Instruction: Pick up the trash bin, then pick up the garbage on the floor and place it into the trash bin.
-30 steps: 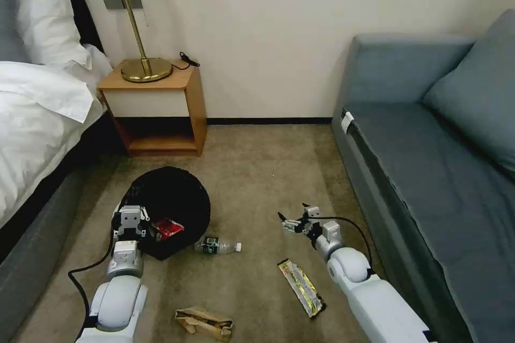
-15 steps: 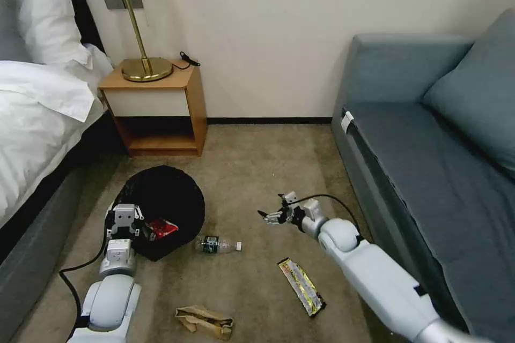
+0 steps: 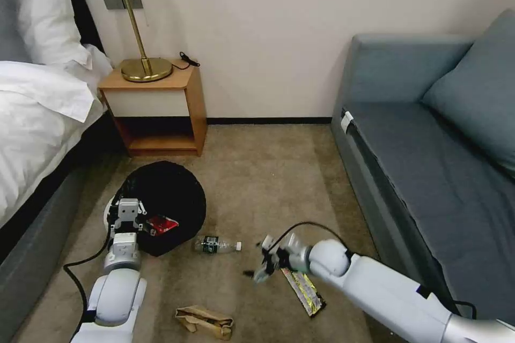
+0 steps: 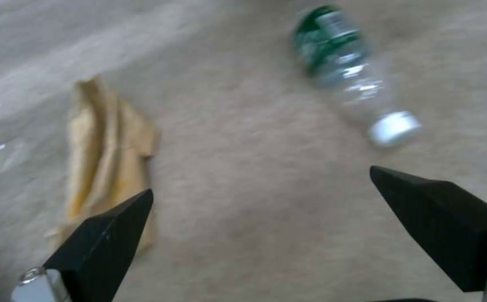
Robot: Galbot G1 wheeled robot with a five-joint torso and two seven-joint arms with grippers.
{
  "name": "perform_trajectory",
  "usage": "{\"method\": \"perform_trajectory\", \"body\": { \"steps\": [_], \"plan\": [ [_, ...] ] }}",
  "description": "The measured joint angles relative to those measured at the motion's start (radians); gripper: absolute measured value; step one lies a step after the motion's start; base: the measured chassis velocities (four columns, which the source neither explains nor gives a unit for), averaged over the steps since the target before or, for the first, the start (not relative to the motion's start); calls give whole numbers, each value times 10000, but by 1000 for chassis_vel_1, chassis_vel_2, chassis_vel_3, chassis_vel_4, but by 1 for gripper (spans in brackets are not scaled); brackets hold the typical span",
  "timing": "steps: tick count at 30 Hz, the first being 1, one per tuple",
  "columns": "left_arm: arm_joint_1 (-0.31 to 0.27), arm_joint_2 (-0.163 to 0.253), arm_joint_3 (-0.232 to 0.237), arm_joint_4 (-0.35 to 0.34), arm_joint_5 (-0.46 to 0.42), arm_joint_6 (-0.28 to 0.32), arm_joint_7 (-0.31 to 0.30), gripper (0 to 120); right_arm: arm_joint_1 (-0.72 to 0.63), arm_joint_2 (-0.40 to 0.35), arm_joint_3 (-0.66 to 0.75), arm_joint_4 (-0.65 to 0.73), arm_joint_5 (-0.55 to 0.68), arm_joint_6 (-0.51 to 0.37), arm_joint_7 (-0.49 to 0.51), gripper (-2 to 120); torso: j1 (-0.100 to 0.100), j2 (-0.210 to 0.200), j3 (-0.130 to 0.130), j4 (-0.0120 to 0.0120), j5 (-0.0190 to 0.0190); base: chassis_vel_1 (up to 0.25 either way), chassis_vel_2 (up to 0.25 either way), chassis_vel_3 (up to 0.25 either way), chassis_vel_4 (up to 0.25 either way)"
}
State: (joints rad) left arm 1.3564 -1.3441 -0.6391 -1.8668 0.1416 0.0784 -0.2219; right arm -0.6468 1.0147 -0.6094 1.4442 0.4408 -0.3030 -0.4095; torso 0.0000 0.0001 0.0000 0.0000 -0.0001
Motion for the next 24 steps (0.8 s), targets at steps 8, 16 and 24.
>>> {"method": "perform_trajectory", "body": {
  "steps": [8, 16, 24],
  "plan": [
    [77, -100, 16, -105, 121, 63, 1, 5, 396, 123, -937, 308, 493, -220, -223, 100, 0, 0, 0, 1, 0, 0, 0, 0, 0],
    [309, -240, -23, -477, 137, 266, -36, 5, 662, 224, -1650, 726, 771, -453, -368, 100, 0, 0, 0, 0, 0, 0, 0, 0, 0],
    [522, -383, -3, -685, 230, 257, -42, 5, 724, 913, -2203, 223, 517, -345, -365, 100, 0, 0, 0, 1, 0, 0, 0, 0, 0]
  ]
}}
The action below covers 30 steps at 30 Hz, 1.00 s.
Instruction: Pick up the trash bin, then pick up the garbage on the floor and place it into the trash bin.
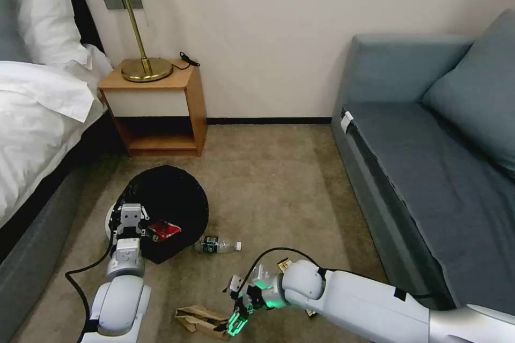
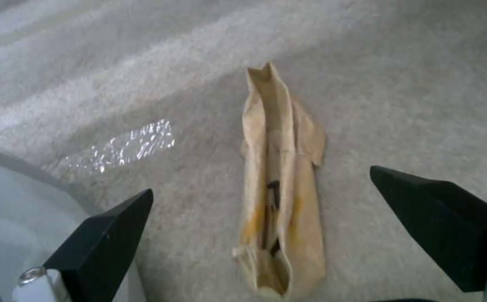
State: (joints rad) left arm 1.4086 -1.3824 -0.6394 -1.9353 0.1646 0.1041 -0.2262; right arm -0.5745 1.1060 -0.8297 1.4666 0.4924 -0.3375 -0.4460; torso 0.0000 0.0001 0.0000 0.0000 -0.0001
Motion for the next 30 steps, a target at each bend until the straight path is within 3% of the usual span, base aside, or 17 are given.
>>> {"method": "perform_trajectory", "body": {
  "steps": [12, 18, 30],
  "plan": [
    [-98, 22, 42, 67, 80, -39, 13, 5, -84, 915, -228, -915, -598, 320, 11, 100, 0, 0, 0, 1, 0, 0, 0, 0, 0],
    [-275, 29, 52, 308, 80, -110, 49, 5, -220, 1354, -265, -1562, -1566, 570, 68, 100, 0, 0, 0, 0, 0, 0, 0, 0, 0],
    [-419, 17, 56, 380, 47, -122, 72, 5, -113, 1380, -349, -2078, -2225, 782, -99, 96, 0, 0, 0, 0, 0, 0, 0, 0, 0]
  ]
}}
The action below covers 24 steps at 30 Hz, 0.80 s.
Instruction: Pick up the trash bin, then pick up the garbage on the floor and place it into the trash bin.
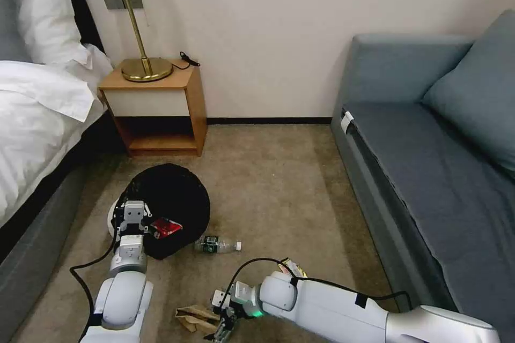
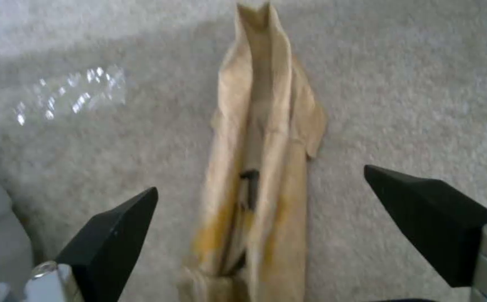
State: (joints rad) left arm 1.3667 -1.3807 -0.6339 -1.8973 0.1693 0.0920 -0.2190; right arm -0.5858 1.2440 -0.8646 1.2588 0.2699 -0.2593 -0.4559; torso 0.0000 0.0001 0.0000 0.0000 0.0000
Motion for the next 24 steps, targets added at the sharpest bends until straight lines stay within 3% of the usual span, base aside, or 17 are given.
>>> {"method": "perform_trajectory", "body": {
  "steps": [8, 11, 24],
  "plan": [
    [-3, -71, 2, 21, 22, 0, 5, 5, 69, -12, -2, -389, -454, 247, -245, 71, 0, 0, 0, 0, 2, 0, 0, 0, 0],
    [3, -102, -2, 29, 29, 5, 8, 5, 97, -87, 0, -406, -576, 280, -328, 56, 0, 0, 0, 0, 2, 0, 0, 0, 0],
    [42, -190, 35, -33, 74, 13, 33, 5, 35, -339, 73, -248, -821, 386, -507, 11, 0, 0, 0, 0, 2, 0, 0, 0, 0]
  ]
}}
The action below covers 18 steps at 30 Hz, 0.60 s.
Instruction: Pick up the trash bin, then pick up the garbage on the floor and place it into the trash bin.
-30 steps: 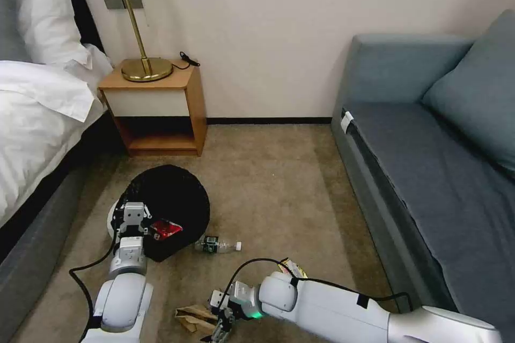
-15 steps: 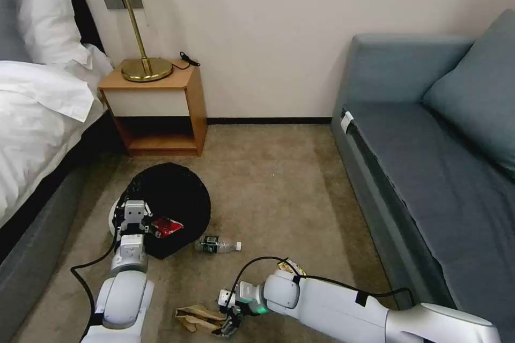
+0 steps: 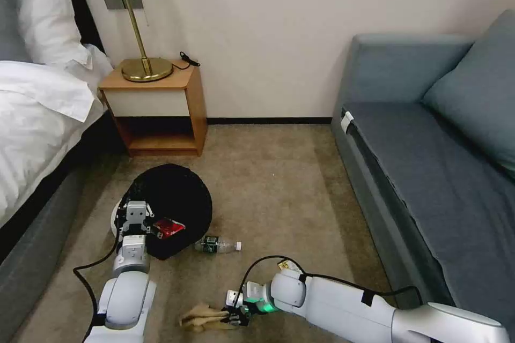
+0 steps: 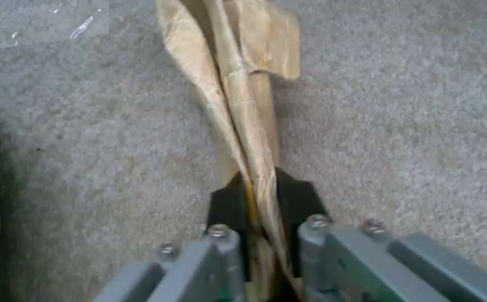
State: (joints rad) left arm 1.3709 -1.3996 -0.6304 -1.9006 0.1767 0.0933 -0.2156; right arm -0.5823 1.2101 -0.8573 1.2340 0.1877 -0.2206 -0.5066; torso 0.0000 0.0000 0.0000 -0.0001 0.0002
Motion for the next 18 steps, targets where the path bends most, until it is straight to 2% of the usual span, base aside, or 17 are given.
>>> {"method": "perform_trajectory", "body": {
  "steps": [3, 10, 18],
  "plan": [
    [87, 23, -38, -61, -1, -1, 9, 5, 2, 7, 50, 3, -27, 22, -12, 0, 0, 0, 0, 1, -1, 0, 0, 0, 0],
    [213, 113, -100, -139, -23, -23, 41, 5, 19, -112, 339, 190, -23, 29, -31, 0, 0, 0, 0, 1, -1, 0, 0, 0, 0],
    [305, 242, -174, -140, -138, -168, 96, 5, 53, -534, 1663, 243, -81, 192, -33, 0, 0, 0, 0, 0, -2, 0, 0, 0, 0]
  ]
}}
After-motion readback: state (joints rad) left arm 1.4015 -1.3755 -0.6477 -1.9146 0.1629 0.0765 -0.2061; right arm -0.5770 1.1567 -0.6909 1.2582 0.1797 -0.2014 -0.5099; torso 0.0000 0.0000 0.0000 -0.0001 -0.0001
